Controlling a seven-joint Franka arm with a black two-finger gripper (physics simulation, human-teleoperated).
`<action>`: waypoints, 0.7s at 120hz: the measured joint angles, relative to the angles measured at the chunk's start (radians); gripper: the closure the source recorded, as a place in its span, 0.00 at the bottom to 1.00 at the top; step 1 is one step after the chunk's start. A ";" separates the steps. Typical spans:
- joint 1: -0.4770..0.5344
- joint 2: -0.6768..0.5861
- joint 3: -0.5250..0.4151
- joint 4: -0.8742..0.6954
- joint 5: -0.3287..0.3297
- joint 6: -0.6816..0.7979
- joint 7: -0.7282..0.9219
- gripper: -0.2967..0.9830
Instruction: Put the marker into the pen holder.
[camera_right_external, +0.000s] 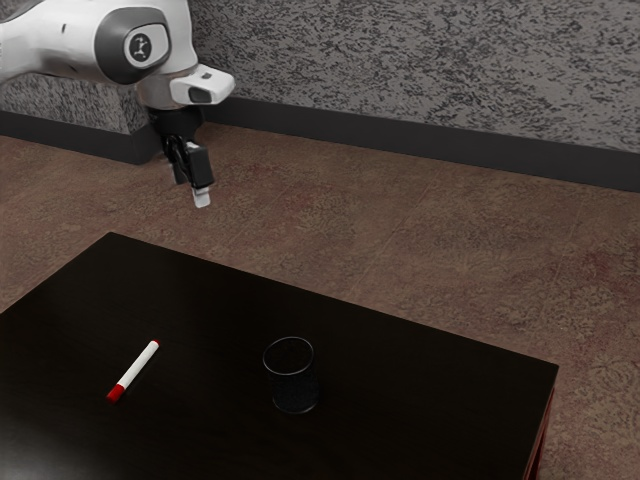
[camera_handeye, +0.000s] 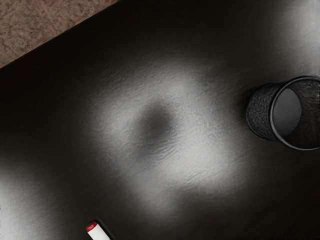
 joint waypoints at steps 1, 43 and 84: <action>0.000 0.000 0.000 0.000 0.000 0.000 0.004 0.23; 0.017 -0.034 0.010 -0.187 0.003 0.090 0.087 0.23; 0.074 -0.057 0.069 -0.339 -0.015 0.320 0.043 0.23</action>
